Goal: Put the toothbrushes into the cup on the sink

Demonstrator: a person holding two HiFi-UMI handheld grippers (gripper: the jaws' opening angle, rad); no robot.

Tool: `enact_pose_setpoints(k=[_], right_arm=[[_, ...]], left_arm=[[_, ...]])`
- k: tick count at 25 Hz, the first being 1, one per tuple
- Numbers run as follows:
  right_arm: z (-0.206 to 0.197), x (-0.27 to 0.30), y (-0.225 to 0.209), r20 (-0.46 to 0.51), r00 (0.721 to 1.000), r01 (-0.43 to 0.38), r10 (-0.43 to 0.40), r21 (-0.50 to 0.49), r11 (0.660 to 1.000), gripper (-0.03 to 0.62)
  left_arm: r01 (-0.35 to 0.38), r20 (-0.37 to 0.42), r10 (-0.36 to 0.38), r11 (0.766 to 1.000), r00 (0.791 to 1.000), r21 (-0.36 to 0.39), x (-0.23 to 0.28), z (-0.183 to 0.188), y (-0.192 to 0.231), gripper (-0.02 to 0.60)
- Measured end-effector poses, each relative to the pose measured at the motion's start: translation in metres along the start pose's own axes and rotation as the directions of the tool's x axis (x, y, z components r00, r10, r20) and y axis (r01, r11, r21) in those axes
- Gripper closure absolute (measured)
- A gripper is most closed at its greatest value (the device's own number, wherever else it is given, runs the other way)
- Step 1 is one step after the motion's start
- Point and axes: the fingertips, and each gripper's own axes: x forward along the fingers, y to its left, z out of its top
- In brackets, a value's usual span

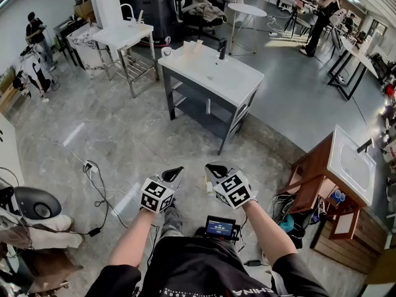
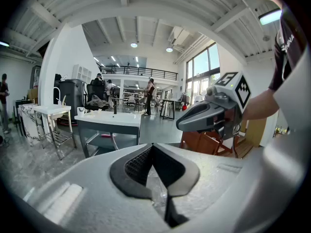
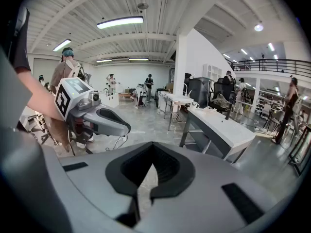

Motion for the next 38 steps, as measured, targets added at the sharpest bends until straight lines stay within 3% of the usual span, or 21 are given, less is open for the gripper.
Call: enact_pose_setpoints(k=[6, 18, 30, 38], right_arm=[[-0.001, -0.001, -0.002, 0.002, 1.000, 0.005, -0.005, -0.007, 1.000, 0.586], [-0.002, -0.003, -0.006, 0.025, 1.000, 0.018, -0.018, 0.007, 1.000, 0.586], [0.003, 0.003, -0.006, 0.037, 0.999, 0.005, -0.006, 0.004, 1.000, 0.585], [0.002, 0.029, -0.018, 0.004, 1.000, 0.005, -0.005, 0.067, 0.998, 0.586]], left_arm=[[-0.048, 0.007, 0.047, 0.998, 0.999, 0.030, -0.002, 0.006, 0.006, 0.584], [-0.057, 0.002, 0.057, 0.993, 0.998, 0.101, 0.003, 0.008, -0.001, 0.584], [-0.086, -0.001, 0.086, 0.996, 0.996, 0.039, 0.006, 0.000, 0.011, 0.584], [-0.041, -0.040, 0.043, 0.998, 0.998, 0.037, 0.015, -0.007, 0.031, 0.584]])
